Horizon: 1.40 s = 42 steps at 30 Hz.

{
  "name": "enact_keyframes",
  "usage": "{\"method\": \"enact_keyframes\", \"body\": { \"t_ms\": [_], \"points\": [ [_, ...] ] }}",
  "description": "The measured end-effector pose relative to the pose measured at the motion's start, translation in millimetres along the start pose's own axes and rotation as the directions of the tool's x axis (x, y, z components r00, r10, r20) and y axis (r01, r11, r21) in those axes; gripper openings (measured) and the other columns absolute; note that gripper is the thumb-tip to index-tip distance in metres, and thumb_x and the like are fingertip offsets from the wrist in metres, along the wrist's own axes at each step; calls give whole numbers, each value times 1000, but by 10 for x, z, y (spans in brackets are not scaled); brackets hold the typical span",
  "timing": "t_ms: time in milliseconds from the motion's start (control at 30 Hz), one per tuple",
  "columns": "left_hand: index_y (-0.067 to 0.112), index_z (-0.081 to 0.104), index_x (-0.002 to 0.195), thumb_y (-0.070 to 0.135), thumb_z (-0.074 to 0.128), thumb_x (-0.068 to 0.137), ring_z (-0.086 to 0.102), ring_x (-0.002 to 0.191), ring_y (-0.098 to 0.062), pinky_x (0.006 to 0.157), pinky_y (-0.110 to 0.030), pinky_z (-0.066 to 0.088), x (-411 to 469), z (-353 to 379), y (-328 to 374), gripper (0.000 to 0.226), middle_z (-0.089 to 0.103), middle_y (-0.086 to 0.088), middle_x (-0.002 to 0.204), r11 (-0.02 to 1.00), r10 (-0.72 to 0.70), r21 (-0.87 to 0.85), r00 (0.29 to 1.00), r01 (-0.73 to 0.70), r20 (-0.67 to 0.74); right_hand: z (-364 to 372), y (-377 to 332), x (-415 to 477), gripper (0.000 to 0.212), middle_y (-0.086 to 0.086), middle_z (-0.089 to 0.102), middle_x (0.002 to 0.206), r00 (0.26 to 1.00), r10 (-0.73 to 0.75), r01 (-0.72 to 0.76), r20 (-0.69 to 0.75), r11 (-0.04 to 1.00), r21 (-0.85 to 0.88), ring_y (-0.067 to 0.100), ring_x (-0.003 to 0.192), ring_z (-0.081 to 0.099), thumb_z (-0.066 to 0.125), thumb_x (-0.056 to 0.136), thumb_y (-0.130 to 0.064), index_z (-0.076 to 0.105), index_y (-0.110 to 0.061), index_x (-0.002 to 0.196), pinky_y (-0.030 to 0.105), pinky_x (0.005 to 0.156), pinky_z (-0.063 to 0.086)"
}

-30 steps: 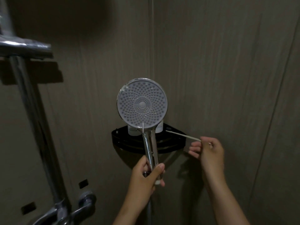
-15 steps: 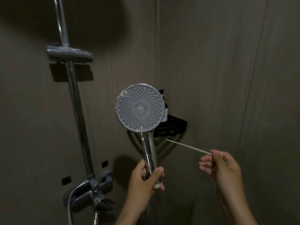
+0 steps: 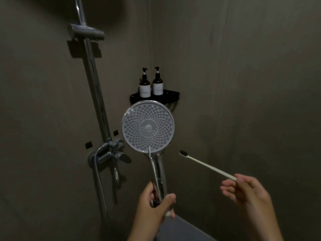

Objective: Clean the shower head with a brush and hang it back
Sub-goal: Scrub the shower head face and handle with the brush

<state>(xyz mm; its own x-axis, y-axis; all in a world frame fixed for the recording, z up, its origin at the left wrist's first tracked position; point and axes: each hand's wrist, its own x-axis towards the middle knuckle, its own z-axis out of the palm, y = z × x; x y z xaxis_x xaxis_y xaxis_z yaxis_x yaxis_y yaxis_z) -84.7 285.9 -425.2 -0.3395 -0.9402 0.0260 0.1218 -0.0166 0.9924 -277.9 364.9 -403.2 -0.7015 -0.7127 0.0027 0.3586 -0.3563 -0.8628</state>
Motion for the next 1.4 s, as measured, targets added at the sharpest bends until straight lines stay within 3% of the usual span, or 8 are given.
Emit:
{"method": "enact_keyframes", "body": {
  "t_ms": [300,433,600,767,933,1067,1167,1400],
  "points": [
    [8,57,95,-7,73,72,54,36,-23,34,-17,33,-993,287,-331,32,63,-17,63,997,-64,64,975,51,212,-941,-570,-1198,24,14,73,71,978,39,-49,-203,998,-42,20,64,72,39,97,-2,63,-5,96,20,56,58],
    [0,57,92,3,71,60,52,37,-25,36,-19,38,-1299,531,-484,36,58,-17,59,992,-127,38,932,121,338,-1248,-823,-1587,24,12,72,68,958,-34,21,-284,999,-46,18,64,72,37,96,1,61,-2,95,18,57,57],
    [2,55,84,-14,66,74,54,45,-22,43,-24,45,-1679,862,-674,22,55,-13,60,987,-158,76,865,138,476,-1616,-1071,-2024,26,8,71,63,932,-82,69,-354,996,-49,15,62,72,36,95,2,60,-4,89,16,59,57],
    [2,53,82,-6,70,68,53,44,-17,44,-22,47,-2055,1119,-745,25,51,-18,67,984,-174,71,808,163,563,-1986,-1198,-2357,26,7,71,63,914,-104,82,-392,994,-73,14,64,72,37,93,3,60,-6,86,17,60,56],
    [-13,52,100,-6,67,66,55,43,-16,46,-22,49,-2345,1286,-776,37,54,-16,65,973,-216,61,781,224,586,-2179,-1243,-2528,27,6,70,59,910,-84,50,-407,995,-92,12,58,69,37,90,5,61,-5,81,15,60,55],
    [-4,54,92,-19,56,75,52,42,-15,44,-22,47,-2555,1353,-782,23,53,-14,61,968,-249,110,795,226,554,-2302,-1238,-2612,21,3,69,56,914,-62,10,-400,991,-131,9,54,67,45,90,2,60,-7,80,11,58,54],
    [10,54,80,-22,53,74,49,42,-14,42,-22,45,-2642,1378,-824,32,48,-12,61,964,-265,130,821,231,506,-2370,-1261,-2690,14,1,67,60,925,-55,-43,-375,968,-247,4,53,64,53,91,-2,60,-8,81,10,57,52],
    [9,54,83,-10,66,76,51,43,-13,42,-24,46,-2816,1279,-943,23,55,-4,58,958,-281,110,804,264,524,-2535,-1299,-2730,5,5,59,69,961,-63,-104,-268,819,-565,6,56,57,59,88,-13,58,-8,87,11,53,49]
  ]
}}
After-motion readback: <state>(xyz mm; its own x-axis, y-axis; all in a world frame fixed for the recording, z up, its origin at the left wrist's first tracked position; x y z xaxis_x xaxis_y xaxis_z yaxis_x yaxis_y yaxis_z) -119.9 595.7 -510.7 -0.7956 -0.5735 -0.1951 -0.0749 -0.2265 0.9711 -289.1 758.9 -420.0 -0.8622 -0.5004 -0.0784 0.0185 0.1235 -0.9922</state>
